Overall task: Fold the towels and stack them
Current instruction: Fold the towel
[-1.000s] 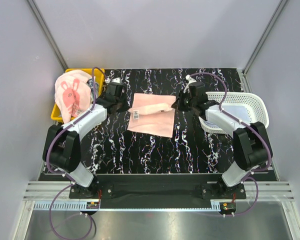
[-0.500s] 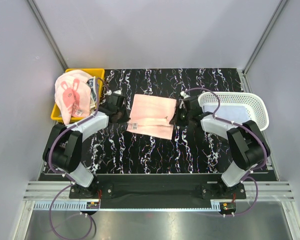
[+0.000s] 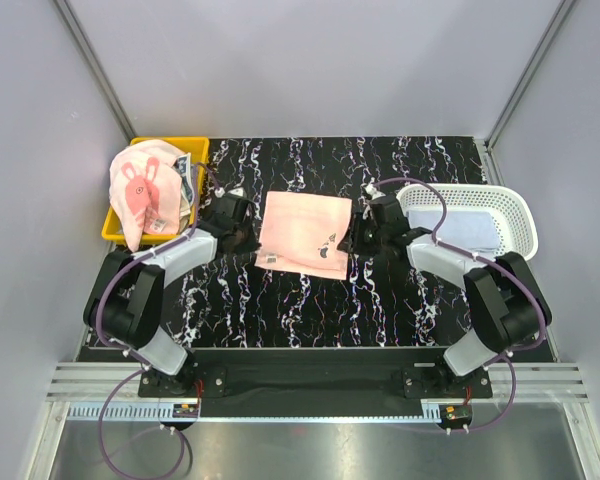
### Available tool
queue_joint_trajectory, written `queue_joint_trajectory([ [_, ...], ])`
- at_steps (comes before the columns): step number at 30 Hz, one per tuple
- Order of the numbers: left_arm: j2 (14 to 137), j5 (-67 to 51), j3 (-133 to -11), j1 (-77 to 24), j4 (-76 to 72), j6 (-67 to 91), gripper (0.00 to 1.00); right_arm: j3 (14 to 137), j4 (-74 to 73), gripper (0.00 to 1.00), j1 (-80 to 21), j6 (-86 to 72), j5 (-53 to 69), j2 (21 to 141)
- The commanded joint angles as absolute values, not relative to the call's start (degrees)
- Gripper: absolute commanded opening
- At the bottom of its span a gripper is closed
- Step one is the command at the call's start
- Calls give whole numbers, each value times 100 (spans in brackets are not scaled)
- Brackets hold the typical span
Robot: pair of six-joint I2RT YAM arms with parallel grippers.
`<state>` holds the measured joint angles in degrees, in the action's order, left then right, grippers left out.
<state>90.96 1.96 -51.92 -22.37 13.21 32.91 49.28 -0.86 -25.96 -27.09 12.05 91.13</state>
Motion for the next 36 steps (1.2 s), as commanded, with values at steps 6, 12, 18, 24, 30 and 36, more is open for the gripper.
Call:
queue_joint_trajectory([
  [6, 8569, 246, -5097, -2294, 1283, 3392, 17, 5194, -773, 42, -2935, -2804, 413, 8912],
  [12, 8543, 483, -5080, -2487, 1388, 3489, 18, 5317, -958, 41, -3330, -2918, 71, 9219],
  [18, 8499, 800, -5089, -2619, 1511, 3542, 25, 5309, -1046, 41, -3604, -3119, -228, 9711],
  [24, 8525, 940, -5115, -2646, 1617, 3489, 31, 5186, -1099, 34, -3665, -3190, -395, 9818],
  [30, 8358, 1054, -5036, -2698, 1670, 3489, 39, 5019, -1204, 26, -3691, -3138, -448, 9589],
  [36, 8630, 1169, -5036, -2707, 1714, 3410, 48, 5001, -1493, 38, -3691, -3076, -606, 9247],
])
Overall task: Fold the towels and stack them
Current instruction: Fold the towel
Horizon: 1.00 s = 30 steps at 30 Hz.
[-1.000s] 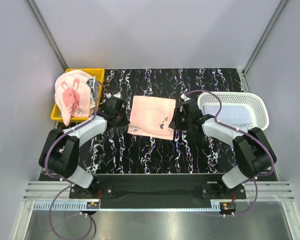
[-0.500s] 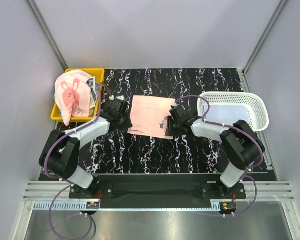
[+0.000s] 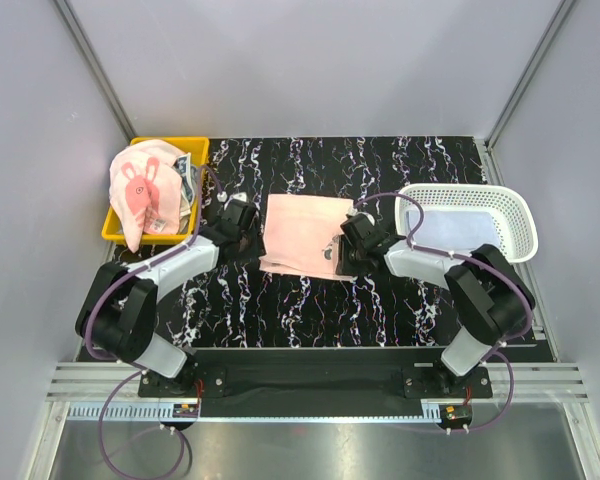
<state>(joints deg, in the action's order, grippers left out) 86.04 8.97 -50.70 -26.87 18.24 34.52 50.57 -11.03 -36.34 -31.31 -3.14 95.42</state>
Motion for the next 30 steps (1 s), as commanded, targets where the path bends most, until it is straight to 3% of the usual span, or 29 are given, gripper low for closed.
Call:
queue_joint_trajectory([
  [1, 8657, 1178, -5019, -2707, 1679, 3384, 50, 5010, -1538, 43, -3691, -3085, -667, 9159],
  [13, 9237, 1028, -4834, -2725, 1292, 3314, 54, 5291, -1934, 47, -3691, -3041, -1081, 9210],
  [20, 9413, 1081, -4702, -2760, 1354, 3314, 42, 5124, -1688, 47, -3691, -3120, -1090, 9474],
  [24, 9369, 1134, -4632, -2768, 1397, 3340, 34, 5089, -1635, 40, -3691, -3111, -1055, 9554],
  [28, 9194, 1195, -4553, -2786, 1511, 3410, 23, 5097, -1661, 23, -3683, -3085, -1011, 9528],
  [30, 9062, 1222, -4518, -2812, 1555, 3454, 22, 5106, -1679, 20, -3691, -3059, -984, 9492],
])
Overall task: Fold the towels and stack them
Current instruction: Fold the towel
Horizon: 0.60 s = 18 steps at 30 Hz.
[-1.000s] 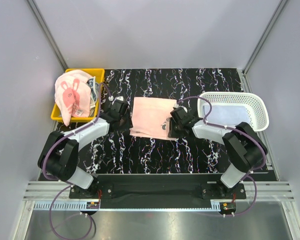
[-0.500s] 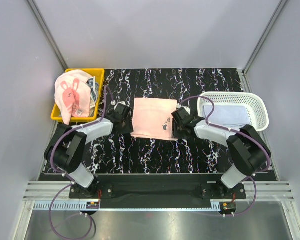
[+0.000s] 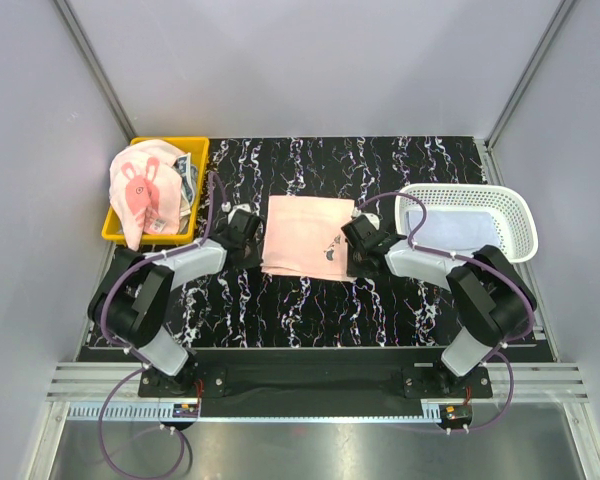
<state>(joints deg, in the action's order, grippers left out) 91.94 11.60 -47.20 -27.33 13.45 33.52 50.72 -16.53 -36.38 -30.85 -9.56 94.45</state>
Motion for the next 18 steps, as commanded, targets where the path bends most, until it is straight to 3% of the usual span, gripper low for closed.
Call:
queue_joint_trajectory([
  [1, 8922, 1222, -4500, -2812, 1608, 3472, 22, 5106, -1705, 19, -3691, -3041, -932, 9449],
  [8, 8175, 1388, -4535, -2830, 2170, 3516, 21, 4975, -1960, 16, -3832, -2927, -677, 9220],
  [14, 7428, 1468, -4781, -2830, 2601, 3560, 34, 4650, -2223, 16, -3850, -2979, -712, 8781],
  [17, 7505, 1126, -5088, -2839, 2418, 3419, 39, 4667, -2338, 21, -3841, -2971, -694, 8649],
  [18, 7689, 899, -5245, -2917, 2313, 3358, 39, 4693, -2381, 28, -3841, -2988, -686, 8588],
])
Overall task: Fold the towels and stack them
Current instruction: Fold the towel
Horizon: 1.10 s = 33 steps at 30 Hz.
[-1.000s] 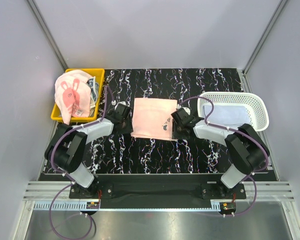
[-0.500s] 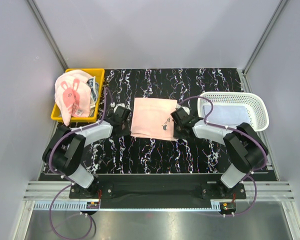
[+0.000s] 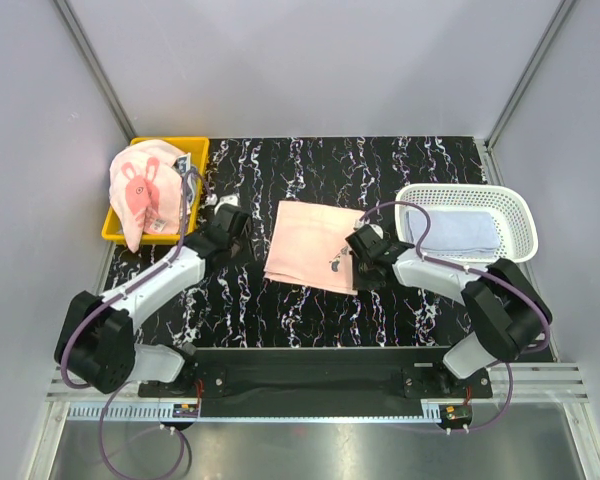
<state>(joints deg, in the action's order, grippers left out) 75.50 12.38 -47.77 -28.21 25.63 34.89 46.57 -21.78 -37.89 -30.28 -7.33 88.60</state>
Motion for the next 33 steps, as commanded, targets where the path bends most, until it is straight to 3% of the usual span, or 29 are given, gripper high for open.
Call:
queue_joint_trajectory([
  [1, 7804, 836, -5325, -2970, 2268, 3349, 39, 4728, -2443, 32, -3832, -2988, -686, 8526],
  [7, 8523, 396, -5265, -3366, 1391, 3322, 38, 5158, -2672, 52, -3823, -3015, -1080, 8235],
  [12, 9052, 448, -5177, -3559, 967, 3340, 38, 5756, -2743, 59, -3797, -2953, -1520, 8656],
  [16, 9553, 922, -5299, -3674, 1264, 3427, 37, 6177, -2470, 61, -3762, -2901, -1441, 9271],
  [21, 9941, 1582, -5318, -3788, 1994, 3735, 27, 6416, -2294, 59, -3771, -2892, -1371, 10124],
  [33, 8351, 1433, -3903, -4007, 2407, 4499, 20, 6373, -2180, 57, -4596, -2900, -1143, 10802],
])
